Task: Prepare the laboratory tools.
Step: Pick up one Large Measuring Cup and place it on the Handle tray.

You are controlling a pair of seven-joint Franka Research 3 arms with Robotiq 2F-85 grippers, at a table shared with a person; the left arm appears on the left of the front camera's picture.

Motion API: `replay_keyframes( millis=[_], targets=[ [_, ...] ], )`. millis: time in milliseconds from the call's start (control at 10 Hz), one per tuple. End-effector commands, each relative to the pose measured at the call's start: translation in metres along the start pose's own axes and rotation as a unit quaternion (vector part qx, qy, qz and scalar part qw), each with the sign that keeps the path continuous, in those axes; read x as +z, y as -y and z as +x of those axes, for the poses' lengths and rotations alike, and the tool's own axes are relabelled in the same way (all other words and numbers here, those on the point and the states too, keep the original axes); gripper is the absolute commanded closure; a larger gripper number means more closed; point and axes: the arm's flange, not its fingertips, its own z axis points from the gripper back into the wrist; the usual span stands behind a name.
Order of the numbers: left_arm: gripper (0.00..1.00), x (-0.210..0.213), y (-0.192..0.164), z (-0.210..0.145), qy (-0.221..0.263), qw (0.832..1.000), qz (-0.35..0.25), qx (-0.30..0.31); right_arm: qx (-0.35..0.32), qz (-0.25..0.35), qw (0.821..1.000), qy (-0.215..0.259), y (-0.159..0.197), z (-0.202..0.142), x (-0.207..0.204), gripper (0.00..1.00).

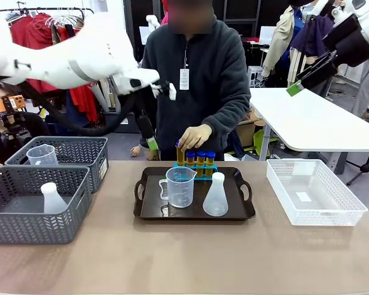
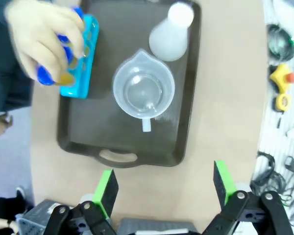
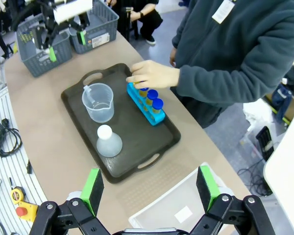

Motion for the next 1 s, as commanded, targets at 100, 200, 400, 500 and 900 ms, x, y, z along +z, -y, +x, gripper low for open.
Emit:
replay_keyframes(
  millis=[100, 200, 400, 500, 900],
  targets=[
    [0.0, 0.051, -0.013, -0.023, 0.065, 0.998, 0.02, -0.011, 0.001, 0.002, 1.0, 0.004, 0.0, 0.0, 0.001, 0.0],
    [0.0, 0.067, -0.018, -0.023, 0.08, 0.996, 0.033, -0.011, 0.001, 0.002, 1.0, 0.004, 0.0, 0.0, 0.001, 0.0],
    [0.0, 0.1, -0.027, -0.025, 0.118, 0.991, 0.064, -0.022, 0.001, 0.002, 1.0, 0.004, 0.0, 0.0, 0.001, 0.0],
    [0.0, 0.114, -0.026, -0.023, 0.117, 0.989, 0.087, -0.023, 0.001, 0.002, 1.0, 0.004, 0.0, 0.0, 0.001, 0.0],
    [0.0, 0.157, -0.015, -0.028, 0.148, 0.983, 0.099, -0.041, 0.001, 0.002, 1.0, 0.004, 0.0, 0.0, 0.001, 0.0]
  ],
)
